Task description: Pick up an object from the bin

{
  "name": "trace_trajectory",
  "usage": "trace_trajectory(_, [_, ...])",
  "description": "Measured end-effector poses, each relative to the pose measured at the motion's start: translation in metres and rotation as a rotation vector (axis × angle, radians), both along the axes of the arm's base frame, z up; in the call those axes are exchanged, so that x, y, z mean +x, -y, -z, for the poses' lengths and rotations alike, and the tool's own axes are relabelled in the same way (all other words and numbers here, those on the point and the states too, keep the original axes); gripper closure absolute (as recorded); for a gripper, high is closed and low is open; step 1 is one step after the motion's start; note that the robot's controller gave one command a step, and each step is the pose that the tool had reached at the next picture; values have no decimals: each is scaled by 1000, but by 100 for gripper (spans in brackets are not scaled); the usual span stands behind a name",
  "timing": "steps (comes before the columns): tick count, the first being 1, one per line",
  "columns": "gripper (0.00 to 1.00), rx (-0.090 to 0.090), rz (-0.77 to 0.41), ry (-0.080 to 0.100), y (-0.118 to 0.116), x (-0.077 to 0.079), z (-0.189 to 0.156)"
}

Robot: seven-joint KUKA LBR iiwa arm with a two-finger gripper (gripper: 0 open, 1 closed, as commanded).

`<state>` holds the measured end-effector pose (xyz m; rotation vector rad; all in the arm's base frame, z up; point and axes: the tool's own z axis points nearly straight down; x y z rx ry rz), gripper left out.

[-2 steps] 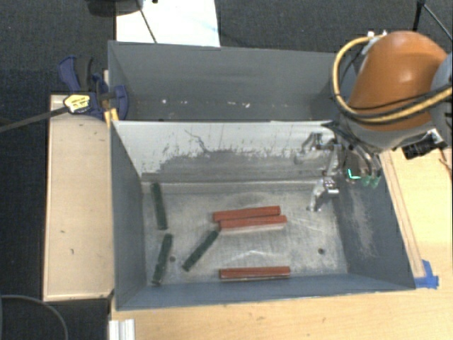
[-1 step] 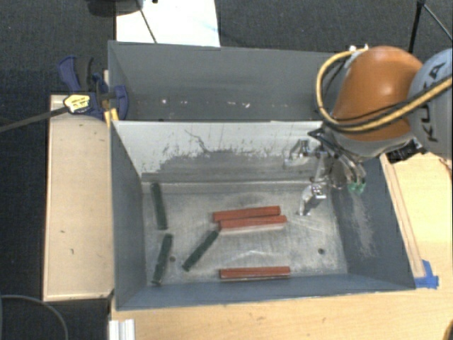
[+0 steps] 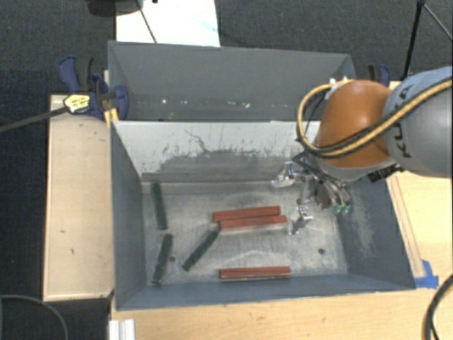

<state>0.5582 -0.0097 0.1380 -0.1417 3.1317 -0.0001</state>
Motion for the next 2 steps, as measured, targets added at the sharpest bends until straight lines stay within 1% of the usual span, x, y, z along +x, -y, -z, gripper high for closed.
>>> trace_trajectory(1, [100,1,32,11,-18,21,61])
trace_trajectory(2, [100,1,32,11,-18,21,61])
